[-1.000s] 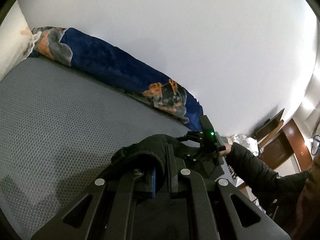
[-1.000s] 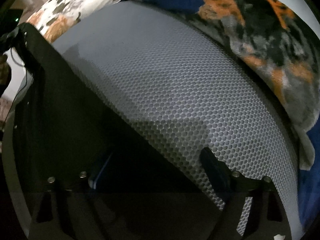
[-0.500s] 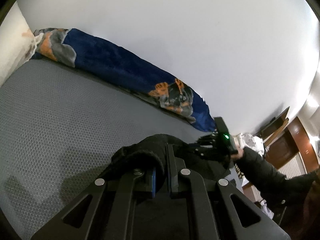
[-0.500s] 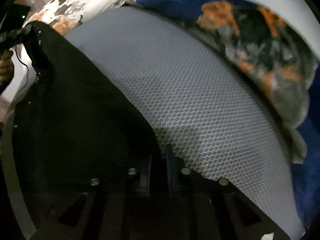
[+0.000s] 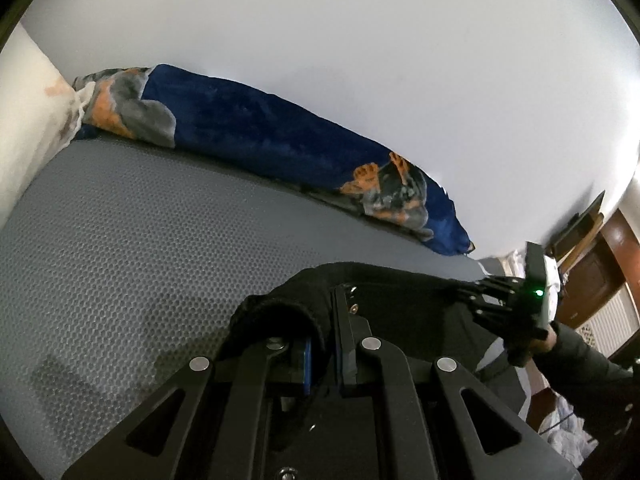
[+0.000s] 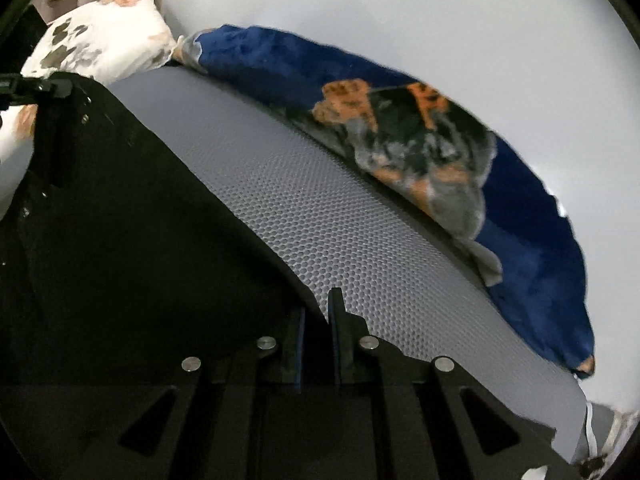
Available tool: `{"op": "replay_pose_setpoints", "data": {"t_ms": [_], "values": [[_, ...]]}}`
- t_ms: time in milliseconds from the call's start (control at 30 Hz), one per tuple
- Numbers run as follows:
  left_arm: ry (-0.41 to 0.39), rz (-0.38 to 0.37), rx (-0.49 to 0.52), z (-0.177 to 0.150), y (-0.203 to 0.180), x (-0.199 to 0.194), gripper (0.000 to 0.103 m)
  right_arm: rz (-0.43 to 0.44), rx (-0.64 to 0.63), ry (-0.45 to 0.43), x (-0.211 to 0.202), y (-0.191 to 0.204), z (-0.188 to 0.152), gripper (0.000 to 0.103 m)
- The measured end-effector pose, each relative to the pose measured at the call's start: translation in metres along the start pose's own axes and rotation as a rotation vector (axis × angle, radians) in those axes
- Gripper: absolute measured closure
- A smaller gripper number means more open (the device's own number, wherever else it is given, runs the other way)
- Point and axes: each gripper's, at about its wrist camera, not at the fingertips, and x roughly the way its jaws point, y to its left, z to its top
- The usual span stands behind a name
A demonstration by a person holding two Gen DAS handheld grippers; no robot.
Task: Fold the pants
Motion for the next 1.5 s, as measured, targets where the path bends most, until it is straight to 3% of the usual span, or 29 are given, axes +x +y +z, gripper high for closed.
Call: {"op": "replay_pose_setpoints", "data": {"t_ms": [300, 600, 833, 1033, 1133, 1167, 1200, 1233, 1300, 1400, 1500], "values": [[0.019, -0.059, 0.084, -0.029, -0.026, -0.050, 0.094, -0.046, 0.029, -0.043, -0.077, 0.041, -0.027, 0.095], [0.124, -0.056, 0.129, -0.107, -0.052, -0.100, 0.092, 0.038, 0.094, -0.001, -0.128, 0.087, -0.089, 0.096], [0.249, 0.012, 0.148, -0.169, -0.055, -0.103, 0.091, 0.099, 0.136, 0.065, -0.130, 0.114, -0.133, 0.096], [0.371, 0.112, 0.204, -0.201, -0.057, -0.091, 0.088, 0.172, 0.154, 0.131, -0.117, 0.130, -0.156, 0.096], [0.388, 0.156, 0.211, -0.206, -0.058, -0.090, 0.085, 0.160, 0.121, 0.153, -0.107, 0.142, -0.166, 0.096], [0.389, 0.168, 0.209, -0.206, -0.059, -0.091, 0.082, 0.162, 0.123, 0.160, -0.104, 0.144, -0.167, 0.096], [0.390, 0.191, 0.205, -0.205, -0.060, -0.092, 0.069, 0.164, 0.131, 0.161, -0.101, 0.143, -0.167, 0.096], [0.400, 0.236, 0.195, -0.204, -0.060, -0.092, 0.049, 0.169, 0.140, 0.166, -0.098, 0.143, -0.168, 0.096], [0.412, 0.303, 0.176, -0.204, -0.057, -0.095, 0.037, 0.173, 0.139, 0.171, -0.094, 0.142, -0.168, 0.096], [0.399, 0.328, 0.130, -0.202, -0.052, -0.108, 0.037, 0.175, 0.138, 0.164, -0.093, 0.141, -0.168, 0.096], [0.364, 0.326, 0.005, -0.201, -0.049, -0.128, 0.037, 0.179, 0.137, 0.155, -0.092, 0.142, -0.169, 0.096]]}}
